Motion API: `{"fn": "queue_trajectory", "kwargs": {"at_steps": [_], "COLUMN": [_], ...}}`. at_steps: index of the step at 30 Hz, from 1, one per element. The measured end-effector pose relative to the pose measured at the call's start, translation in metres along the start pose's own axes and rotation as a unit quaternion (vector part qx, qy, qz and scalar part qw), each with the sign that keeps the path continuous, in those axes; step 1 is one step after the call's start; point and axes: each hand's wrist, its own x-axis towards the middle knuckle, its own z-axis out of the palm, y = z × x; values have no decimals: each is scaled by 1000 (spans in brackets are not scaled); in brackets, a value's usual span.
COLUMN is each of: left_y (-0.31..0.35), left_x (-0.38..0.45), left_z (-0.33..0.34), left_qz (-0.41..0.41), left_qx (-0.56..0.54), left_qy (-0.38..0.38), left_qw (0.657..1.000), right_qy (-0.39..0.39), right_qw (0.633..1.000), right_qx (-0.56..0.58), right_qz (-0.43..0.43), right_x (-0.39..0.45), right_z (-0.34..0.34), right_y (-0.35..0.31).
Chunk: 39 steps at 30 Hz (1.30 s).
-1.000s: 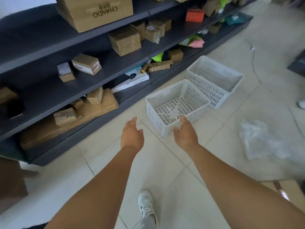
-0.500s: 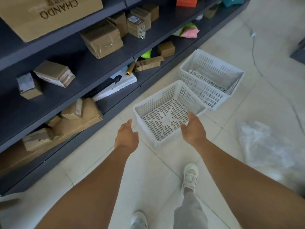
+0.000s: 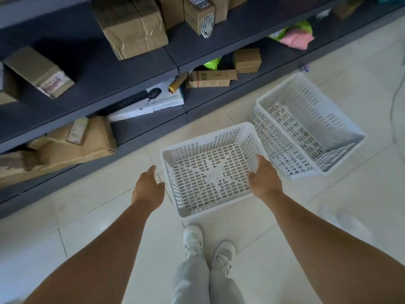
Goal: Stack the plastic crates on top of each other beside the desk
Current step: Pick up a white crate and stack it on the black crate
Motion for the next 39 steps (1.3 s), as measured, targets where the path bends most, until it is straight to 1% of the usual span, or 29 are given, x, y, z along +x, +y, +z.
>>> {"fn": "queue_trajectory", "kwargs": {"at_steps": [3, 7, 13, 17, 22, 24, 27, 29, 32, 35, 39], "left_y": [4, 5, 0, -1, -15, -22, -32, -39, -48, -54, -59], "left_x": [28, 62, 101, 125, 151, 158, 165, 168, 170, 170, 173], "left_z": [20, 44, 90, 131, 182, 198, 213, 219, 228, 234, 236], "left_qz": [-17, -32, -75, -89, -112, -124, -155, -175, -174, -163, -158], "left_qx": [9, 18, 31, 31, 30, 46, 51, 37, 19, 27, 39], "left_qy": [-16, -29, -45, -32, -11, 10, 49, 47, 45, 58, 66], "left_qw": [1000, 999, 996, 995, 993, 991, 985, 983, 984, 985, 985], "right_qy": [-19, -25, -50, -56, -27, -22, -1, 20, 18, 23, 56], "right_qw": [999, 998, 996, 995, 994, 994, 993, 992, 991, 988, 988], "right_qx": [-11, -27, -44, -61, -91, -94, -102, -102, -84, -56, -45], "right_qz": [23, 51, 62, 55, 53, 59, 63, 72, 107, 139, 134], "right_x": [39, 86, 153, 195, 235, 247, 257, 260, 267, 275, 278], "right_z": [12, 30, 62, 83, 108, 119, 131, 137, 143, 145, 145], "right_y": [14, 33, 70, 103, 136, 146, 156, 161, 165, 164, 167]}}
